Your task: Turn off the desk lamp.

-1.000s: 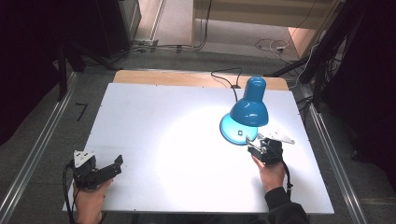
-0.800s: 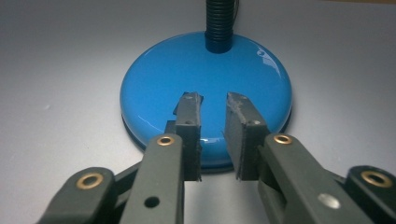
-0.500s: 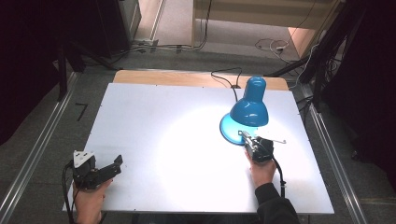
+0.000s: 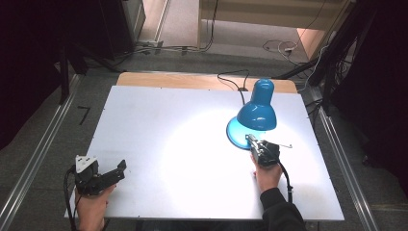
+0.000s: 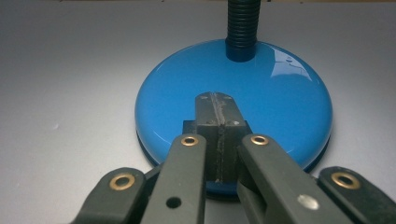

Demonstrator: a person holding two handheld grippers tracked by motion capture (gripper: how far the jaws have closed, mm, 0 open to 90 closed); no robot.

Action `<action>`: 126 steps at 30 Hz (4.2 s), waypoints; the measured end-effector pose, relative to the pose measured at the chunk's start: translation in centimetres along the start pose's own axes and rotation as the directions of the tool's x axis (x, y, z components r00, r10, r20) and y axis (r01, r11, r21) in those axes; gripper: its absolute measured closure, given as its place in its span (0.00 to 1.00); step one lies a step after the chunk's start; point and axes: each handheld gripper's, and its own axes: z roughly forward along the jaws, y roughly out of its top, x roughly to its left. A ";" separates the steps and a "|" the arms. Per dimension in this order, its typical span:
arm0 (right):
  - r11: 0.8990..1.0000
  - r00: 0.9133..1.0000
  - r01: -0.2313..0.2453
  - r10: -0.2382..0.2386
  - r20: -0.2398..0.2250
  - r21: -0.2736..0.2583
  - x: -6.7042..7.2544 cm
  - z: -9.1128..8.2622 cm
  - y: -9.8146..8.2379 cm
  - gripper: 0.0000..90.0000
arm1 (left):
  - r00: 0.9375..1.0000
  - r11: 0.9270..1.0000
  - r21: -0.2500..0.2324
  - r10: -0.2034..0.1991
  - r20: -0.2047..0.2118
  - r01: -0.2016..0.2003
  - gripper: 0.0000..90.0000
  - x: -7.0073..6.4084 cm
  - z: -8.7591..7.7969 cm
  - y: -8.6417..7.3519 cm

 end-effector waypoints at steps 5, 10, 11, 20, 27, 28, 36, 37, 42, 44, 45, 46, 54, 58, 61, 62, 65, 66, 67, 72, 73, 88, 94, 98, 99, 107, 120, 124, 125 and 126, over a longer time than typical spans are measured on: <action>1.000 1.000 -0.001 0.001 0.001 0.001 0.0 0.2 -0.1 0.97 | 1.000 1.000 0.000 -0.001 0.000 0.001 0.06 0.0 0.0 0.0; 1.000 1.000 -0.005 0.005 0.004 -0.001 0.1 0.4 -0.1 0.97 | 1.000 1.000 0.001 0.000 0.000 0.000 0.06 0.0 0.0 0.0; 1.000 1.000 -0.005 0.005 0.004 -0.001 0.1 0.4 -0.1 0.97 | 1.000 1.000 0.000 -0.001 0.000 0.001 0.06 0.0 0.0 0.0; 1.000 1.000 -0.007 0.008 0.014 -0.003 0.0 0.7 -0.1 0.97 | 1.000 1.000 0.003 0.002 0.002 -0.002 0.06 0.0 0.0 0.0; 1.000 1.000 -0.006 0.006 0.015 -0.006 0.0 0.9 0.0 0.97 | 1.000 1.000 0.004 0.002 0.003 -0.002 0.06 0.0 0.0 0.0; 1.000 1.000 -0.007 0.007 0.015 -0.005 0.0 0.9 0.0 0.97 | 1.000 1.000 0.004 0.003 0.004 -0.003 0.06 0.0 0.1 0.0; 1.000 1.000 -0.008 0.008 0.025 0.000 0.1 1.0 -0.1 0.98 | 1.000 1.000 0.004 0.003 0.004 -0.003 0.06 0.0 0.0 0.0; 1.000 1.000 -0.008 0.008 0.025 0.000 0.1 1.0 -0.1 0.98 | 1.000 1.000 0.004 0.003 0.004 -0.003 0.06 0.0 0.0 0.0; 1.000 1.000 -0.001 0.001 0.028 -0.004 0.1 1.1 -0.1 0.98 | 1.000 1.000 0.004 0.005 0.005 -0.005 0.06 -0.1 0.0 0.0; 1.000 1.000 0.000 0.000 0.030 -0.001 0.2 1.1 -0.1 0.98 | 1.000 1.000 0.004 0.005 0.004 -0.005 0.06 -0.1 0.1 -0.1; 1.000 1.000 0.001 -0.001 0.031 -0.002 0.2 1.2 -0.1 0.98 | 1.000 1.000 0.005 0.005 0.003 -0.005 0.06 -0.1 0.1 -0.1; 1.000 0.999 0.002 -0.002 0.032 -0.003 0.2 1.2 0.0 0.98 | 1.000 1.000 0.005 0.004 0.003 -0.005 0.06 -0.1 0.1 -0.1; 1.000 0.999 0.009 -0.009 0.039 -0.007 0.3 1.4 0.1 0.98 | 1.000 1.000 0.004 0.005 0.004 -0.005 0.06 -0.1 0.0 -0.1; 1.000 0.999 0.017 -0.016 0.045 -0.014 0.3 1.5 0.1 0.98 | 1.000 1.000 0.003 0.005 0.005 -0.005 0.06 -0.2 0.0 -0.1; 1.000 0.999 0.020 -0.019 0.049 -0.014 0.3 1.5 0.1 0.98 | 1.000 1.000 0.004 0.007 0.006 -0.007 0.06 -0.1 0.0 -0.1; 1.000 0.999 0.018 -0.017 0.048 -0.010 0.4 1.6 0.2 0.98 | 1.000 1.000 0.003 0.006 0.006 -0.006 0.06 -0.2 0.0 -0.1; 1.000 0.998 0.006 -0.006 0.066 0.000 0.2 1.9 0.4 0.98 | 1.000 1.000 0.004 0.005 0.006 -0.005 0.06 -0.1 0.0 0.0; 1.000 0.997 0.011 -0.011 0.075 -0.004 0.3 2.0 0.4 0.98 | 1.000 1.000 0.002 0.004 0.008 -0.004 0.06 -0.1 0.0 0.0; 1.000 0.997 0.013 -0.013 0.074 -0.002 0.4 2.0 0.4 0.98 | 1.000 1.000 0.001 0.003 0.010 -0.003 0.06 -0.1 0.0 0.0; 1.000 0.998 0.003 -0.002 0.067 -0.005 0.1 2.1 0.4 0.98 | 1.000 1.000 0.006 0.001 0.006 -0.001 0.06 0.0 0.0 -0.1; 1.000 0.998 0.003 -0.003 0.067 -0.006 0.1 2.1 0.4 0.98 | 1.000 1.000 0.005 0.004 0.006 -0.004 0.06 0.0 0.0 -0.1; 1.000 1.000 -0.007 0.008 0.018 -0.019 -1.1 1.6 0.6 0.74 | 1.000 1.000 0.000 -0.007 -0.002 0.007 0.06 0.2 -0.1 -0.1; 1.000 1.000 -0.018 0.018 0.010 -0.008 -1.8 1.1 0.7 0.60 | 1.000 1.000 -0.001 -0.007 -0.004 0.007 0.06 0.2 -0.1 -0.1; 1.000 0.999 -0.024 0.024 0.038 -0.003 -2.6 0.7 0.7 0.50 | 1.000 1.000 0.001 -0.002 -0.004 0.002 0.06 0.1 -0.1 -0.1; 1.000 0.999 -0.024 0.024 0.038 -0.003 -2.9 0.6 0.7 0.49 | 1.000 1.000 0.001 -0.002 -0.004 0.002 0.06 0.1 -0.1 -0.1; 1.000 0.998 -0.020 0.019 0.057 0.008 -3.9 -0.1 0.6 0.42 | 1.000 1.000 0.003 0.002 -0.005 -0.002 0.06 0.0 0.0 -0.1; 1.000 0.998 -0.003 0.002 0.062 0.026 -5.4 -1.5 0.2 0.37 | 1.000 1.000 0.006 0.005 -0.005 -0.005 0.06 0.0 0.0 -0.1; 0.999 0.998 -0.004 0.002 0.067 0.035 -5.8 -1.8 0.1 0.37 | 1.000 1.000 0.006 0.006 -0.005 -0.006 0.06 -0.1 0.0 -0.1; 0.999 0.998 -0.010 0.008 0.066 0.037 -6.0 -1.9 0.1 0.37 | 1.000 1.000 0.005 0.006 -0.005 -0.006 0.06 -0.1 0.0 -0.1; 0.999 0.997 -0.012 0.009 0.071 0.038 -6.2 -2.1 0.0 0.36 | 1.000 1.000 0.006 0.006 -0.005 -0.006 0.06 -0.1 0.0 -0.1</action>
